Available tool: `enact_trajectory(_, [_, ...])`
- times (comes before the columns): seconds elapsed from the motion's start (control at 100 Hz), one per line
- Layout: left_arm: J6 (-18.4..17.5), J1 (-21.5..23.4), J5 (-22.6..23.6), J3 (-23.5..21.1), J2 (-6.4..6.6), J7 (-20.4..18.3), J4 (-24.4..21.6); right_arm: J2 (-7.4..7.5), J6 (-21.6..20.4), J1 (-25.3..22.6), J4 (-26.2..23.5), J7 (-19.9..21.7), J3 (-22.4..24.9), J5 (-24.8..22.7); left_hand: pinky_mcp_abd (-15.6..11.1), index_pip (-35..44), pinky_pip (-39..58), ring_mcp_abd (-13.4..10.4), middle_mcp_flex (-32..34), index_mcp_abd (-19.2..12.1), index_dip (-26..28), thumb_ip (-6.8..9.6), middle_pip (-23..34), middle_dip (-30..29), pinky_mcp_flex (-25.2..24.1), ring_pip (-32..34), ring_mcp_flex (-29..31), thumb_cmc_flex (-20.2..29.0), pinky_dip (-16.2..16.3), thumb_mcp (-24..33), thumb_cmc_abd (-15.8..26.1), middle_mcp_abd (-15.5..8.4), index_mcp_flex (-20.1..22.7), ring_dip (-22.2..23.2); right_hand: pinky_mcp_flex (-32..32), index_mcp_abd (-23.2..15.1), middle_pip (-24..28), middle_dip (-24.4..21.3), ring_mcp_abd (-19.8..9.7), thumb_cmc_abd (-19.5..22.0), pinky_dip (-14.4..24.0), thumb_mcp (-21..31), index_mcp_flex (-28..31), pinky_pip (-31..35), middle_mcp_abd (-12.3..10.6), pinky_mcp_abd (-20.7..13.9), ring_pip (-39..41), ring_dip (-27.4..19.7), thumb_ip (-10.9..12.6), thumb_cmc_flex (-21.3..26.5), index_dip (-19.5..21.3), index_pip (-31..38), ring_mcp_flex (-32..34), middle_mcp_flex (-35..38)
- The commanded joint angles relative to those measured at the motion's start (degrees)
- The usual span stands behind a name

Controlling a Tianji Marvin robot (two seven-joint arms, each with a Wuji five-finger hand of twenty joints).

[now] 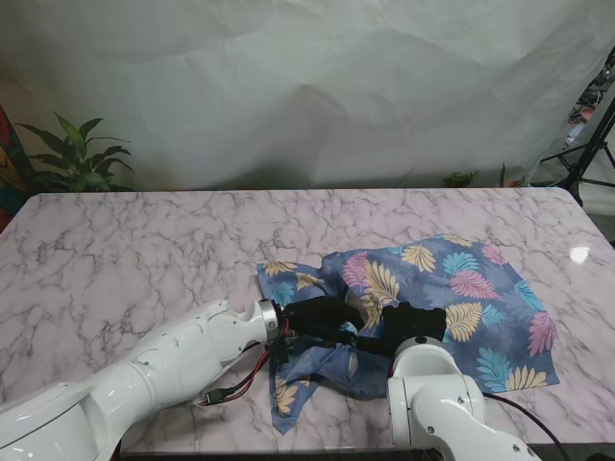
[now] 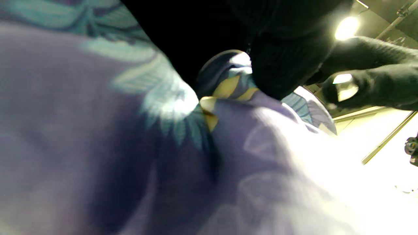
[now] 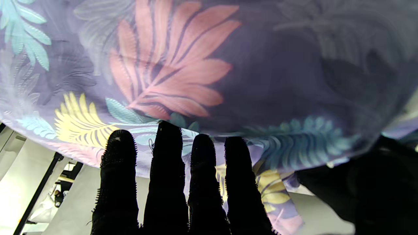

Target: Put a pillowcase on a pillow

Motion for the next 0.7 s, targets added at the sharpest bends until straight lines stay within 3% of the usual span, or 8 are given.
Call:
enact_trajectory(0.0, [1.0,0.5,0.6,0.4,0.2,-1.0,1.8,0.42,0.7,1.3,2.7,-0.9,-1.0,1.7,6.6,1.3,-2.3,4.4,1.6,9.0,0.7,2.22,-0.4,-1.4,-0.6,-1.2,-1.0,1.6,-0.3,0.9,0.5,-5.9,-4.1,-0.1,2.4,0.7,3.3,2.0,-2.6,-2.8,2.1,1.9,0.9,2.5,1.0,-0.5,5.2,2.7,-0.8,-1.9,3.2,4.3,4.3,1.0])
enact_trajectory(0.13, [1.4,0.5,0.7,0.2,0.27,-0.9,1.6,1.76,3.8,4.4,6.4,-8.4,-4.0,8.7,6.6,1.3,-2.2,4.4,1.6,9.0,0.7,2.23,-0.4,-1.4,-0.6,-1.2,-1.0,1.5,-0.3,1.0,0.5,-5.9,-4.0,-0.1,11.5,-2.3,10.6,5.6,-7.7,-13.1,5.6,4.6,1.7,8.0,0.0,-4.0,15.3,7.6,0.3,11.6,10.6,20.0,14.4,4.5])
enact_trajectory(0.17, [1.6,0.5,0.7,0.1,0.3,-1.0,1.6,2.28,6.1,5.6,7.6,-13.5,-5.5,13.1,6.6,1.3,-2.2,4.5,1.6,9.0,0.7,2.23,-0.4,-1.5,-0.6,-1.2,-1.0,1.5,-0.3,1.0,0.5,-6.0,-4.0,-0.1,14.9,-4.6,12.5,6.3,-9.0,-16.6,5.9,11.7,4.6,10.0,-1.1,-4.7,19.0,8.9,0.8,17.2,11.2,24.9,18.4,8.9])
enact_trajectory(0.2, [1.7,0.6,0.7,0.1,0.33,-0.9,1.5,2.48,7.4,6.2,8.2,-17.1,-6.2,15.9,6.6,1.3,-2.2,4.4,1.6,9.0,0.7,2.23,-0.4,-1.5,-0.6,-1.2,-1.0,1.5,-0.3,1.0,0.5,-5.9,-4.0,-0.1,17.4,-8.9,13.3,6.7,-9.7,-21.6,5.4,23.9,7.0,11.4,-2.5,-5.1,21.5,9.7,-5.6,20.9,2.5,32.1,22.0,13.8])
enact_trajectory(0.23, [1.7,0.5,0.8,0.1,0.36,-0.9,1.5,2.51,8.1,6.5,8.6,-20.4,-6.5,18.3,6.6,1.3,-2.2,4.4,1.6,9.0,0.7,2.23,-0.4,-1.6,-0.6,-1.2,-0.9,1.5,-0.3,1.0,0.5,-6.0,-4.0,-0.1,20.1,-14.0,13.3,6.0,-10.3,-24.1,5.2,29.9,10.0,12.6,-3.6,-5.7,23.5,10.3,-9.3,25.7,-2.1,37.6,25.9,19.2])
enact_trajectory(0.27, [1.9,0.6,1.0,0.1,0.43,-0.8,1.4,2.34,8.4,6.6,8.9,-25.0,-6.4,22.6,6.6,1.3,-2.2,4.4,1.6,8.9,0.7,2.24,-0.4,-1.6,-0.5,-1.2,-1.0,1.5,-0.3,1.0,0.5,-6.0,-4.0,-0.1,23.2,-17.5,12.6,4.4,-10.8,-22.8,4.8,32.8,15.3,13.6,-3.8,-6.0,24.9,10.8,-10.5,31.0,-4.4,39.5,30.2,25.5])
enact_trajectory(0.34, [2.2,0.6,0.8,0.0,0.43,-1.0,1.3,1.87,9.5,6.8,8.5,-29.1,-6.5,27.4,6.6,1.3,-2.2,4.4,1.6,9.0,0.7,2.24,-0.4,-1.6,-0.6,-1.2,-1.0,1.4,-0.3,1.1,0.5,-6.0,-4.0,-0.1,26.3,-17.0,10.2,3.9,-9.9,-20.7,3.6,32.1,20.3,14.0,-1.7,-6.1,24.4,11.3,-9.6,40.7,-8.2,37.9,34.1,29.5])
enact_trajectory(0.69, [5.1,0.1,2.1,0.2,-1.16,0.8,2.7,2.7,10.7,6.2,-1.1,-23.9,-6.8,29.6,6.9,1.3,-1.9,4.2,2.0,10.0,0.5,2.36,-0.5,-1.8,-0.1,-1.0,-0.7,1.7,-0.3,1.6,0.1,-5.9,-3.7,-0.1,31.3,-12.2,9.7,5.9,-15.3,-17.5,3.7,32.2,23.1,15.8,1.3,-8.7,34.7,18.9,-9.6,43.9,-8.9,32.0,36.7,29.8])
